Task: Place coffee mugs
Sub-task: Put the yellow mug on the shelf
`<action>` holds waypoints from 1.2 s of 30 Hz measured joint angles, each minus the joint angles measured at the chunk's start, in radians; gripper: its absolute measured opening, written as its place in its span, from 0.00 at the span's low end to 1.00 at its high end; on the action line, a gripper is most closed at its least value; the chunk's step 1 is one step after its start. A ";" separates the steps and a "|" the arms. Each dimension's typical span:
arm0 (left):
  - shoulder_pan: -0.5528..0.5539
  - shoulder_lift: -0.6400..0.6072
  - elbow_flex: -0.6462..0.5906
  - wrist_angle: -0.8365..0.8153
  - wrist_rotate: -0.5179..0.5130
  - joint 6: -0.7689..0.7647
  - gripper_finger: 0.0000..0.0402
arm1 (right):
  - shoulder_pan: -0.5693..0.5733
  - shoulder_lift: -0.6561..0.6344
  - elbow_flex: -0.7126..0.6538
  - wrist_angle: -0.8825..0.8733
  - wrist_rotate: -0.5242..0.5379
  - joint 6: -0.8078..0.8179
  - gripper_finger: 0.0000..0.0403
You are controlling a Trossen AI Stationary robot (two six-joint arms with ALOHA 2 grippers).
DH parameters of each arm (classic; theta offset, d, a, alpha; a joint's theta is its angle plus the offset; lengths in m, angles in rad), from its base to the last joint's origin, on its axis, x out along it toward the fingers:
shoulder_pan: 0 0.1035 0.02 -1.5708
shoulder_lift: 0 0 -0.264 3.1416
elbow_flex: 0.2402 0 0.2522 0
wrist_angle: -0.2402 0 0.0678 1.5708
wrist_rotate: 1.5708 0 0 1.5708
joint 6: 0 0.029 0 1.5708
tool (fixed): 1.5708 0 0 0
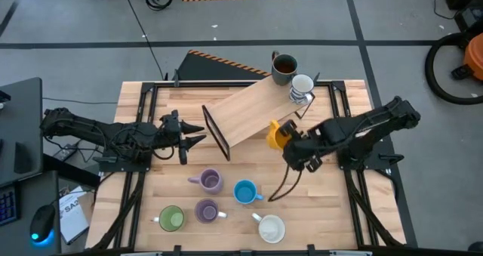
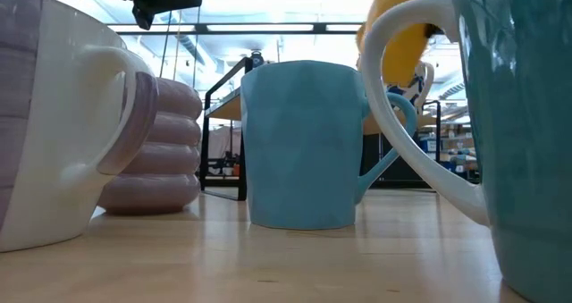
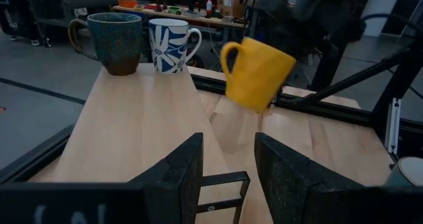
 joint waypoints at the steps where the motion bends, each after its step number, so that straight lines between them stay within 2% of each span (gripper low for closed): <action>1: 0.000 0.000 0.000 0.000 0.000 0.000 0.35 | -0.018 0.005 0.017 -0.003 -0.002 -0.024 0.08; 7: 0.000 0.000 0.000 -0.008 0.000 0.011 0.35 | -0.145 0.029 0.103 -0.010 -0.024 -0.188 0.08; 18: 0.000 0.000 0.000 -0.009 0.000 0.011 0.35 | -0.402 0.028 0.125 0.073 -0.057 -0.437 0.08; 27: 0.000 0.000 0.000 -0.009 0.000 0.011 0.35 | -0.521 0.075 0.125 0.180 -0.108 -0.583 0.08; 33: 0.000 0.000 0.000 -0.008 0.000 0.026 0.35 | -0.559 0.147 0.124 0.231 0.004 -0.668 0.08; 36: 0.000 0.000 0.000 -0.008 0.000 0.026 0.35 | -0.587 0.162 0.124 0.236 0.007 -0.691 0.08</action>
